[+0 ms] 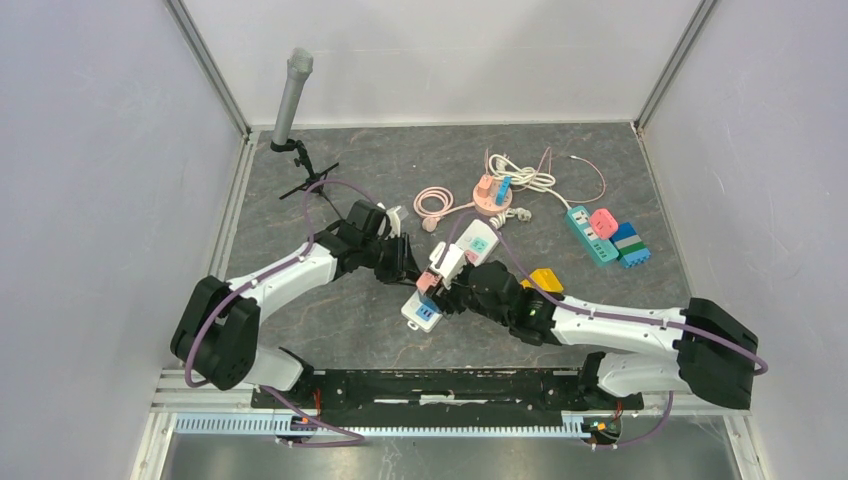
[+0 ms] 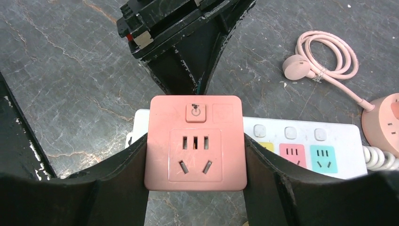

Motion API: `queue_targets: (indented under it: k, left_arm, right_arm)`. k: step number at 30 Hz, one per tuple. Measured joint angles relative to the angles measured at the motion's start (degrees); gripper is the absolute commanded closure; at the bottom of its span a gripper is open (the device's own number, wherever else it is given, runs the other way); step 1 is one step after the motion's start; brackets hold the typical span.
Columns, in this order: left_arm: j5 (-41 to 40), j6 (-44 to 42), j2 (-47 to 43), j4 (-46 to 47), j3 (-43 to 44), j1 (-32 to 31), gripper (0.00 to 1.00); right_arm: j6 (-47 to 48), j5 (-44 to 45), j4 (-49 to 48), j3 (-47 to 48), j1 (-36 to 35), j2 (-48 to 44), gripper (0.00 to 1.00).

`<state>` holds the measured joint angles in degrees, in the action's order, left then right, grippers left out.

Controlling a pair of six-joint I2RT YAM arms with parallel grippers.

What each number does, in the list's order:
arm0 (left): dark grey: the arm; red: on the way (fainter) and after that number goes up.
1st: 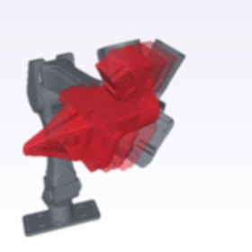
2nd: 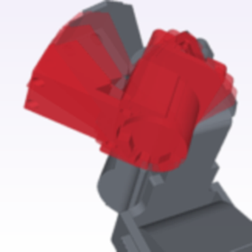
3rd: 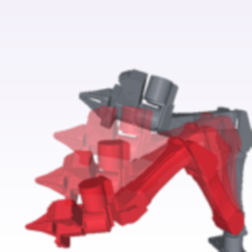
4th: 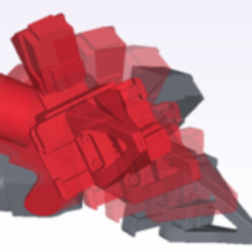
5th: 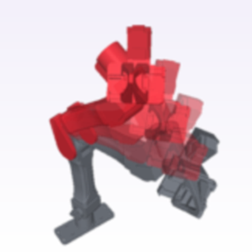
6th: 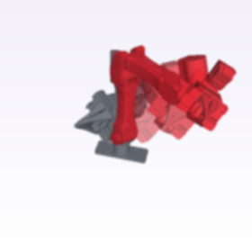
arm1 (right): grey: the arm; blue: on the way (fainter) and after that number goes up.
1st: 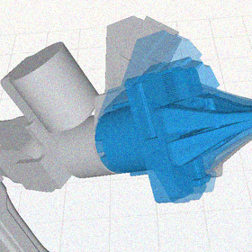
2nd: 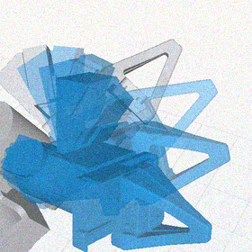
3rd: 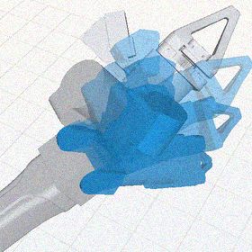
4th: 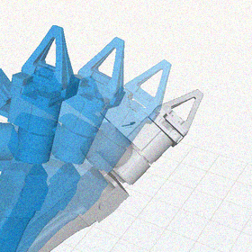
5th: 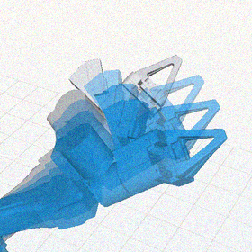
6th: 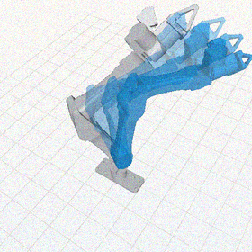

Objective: Pull the plug off the socket

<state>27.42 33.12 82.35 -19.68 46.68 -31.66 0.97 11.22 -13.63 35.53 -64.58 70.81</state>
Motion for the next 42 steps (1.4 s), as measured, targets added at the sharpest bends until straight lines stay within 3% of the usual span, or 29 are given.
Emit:
queue_targets:
  k: [7,13,16,27,34,40,42]
  left_arm:
    - [-0.07,0.94,0.22,2.47,-0.63,-1.22,0.67]
    - [0.09,1.66,0.35,3.37,-0.9,-1.44,0.65]
    - [-0.04,1.97,0.11,3.39,-0.7,-1.49,0.62]
    - [-8.59,1.33,-0.09,-11.41,10.05,-3.21,0.42]
    - [-21.84,1.97,-3.1,-19.34,21.42,-2.08,0.22]
    - [-41.97,4.7,-14.19,-27.41,22.21,-1.68,0.05]
    - [-47.54,5.53,-19.58,-28.74,21.49,-1.55,0.04]
  right_arm:
    - [-3.19,-2.82,-2.91,-2.14,2.51,-2.73,1.0]
    - [-7.1,-5.88,-21.24,0.59,3.19,-8.46,1.0]
    - [-7.3,-6.03,-25.31,1.64,3.19,-10.54,1.0]
    - [-7.19,0.72,-20.74,1.62,3.19,-17.09,1.0]
    - [-7.78,5.73,-14.45,1.62,3.19,-19.17,1.0]
    - [-9.16,9.4,-8.68,1.6,3.19,-18.8,1.0]
    - [-9.66,9.2,-8.48,1.77,3.21,-17.18,1.0]
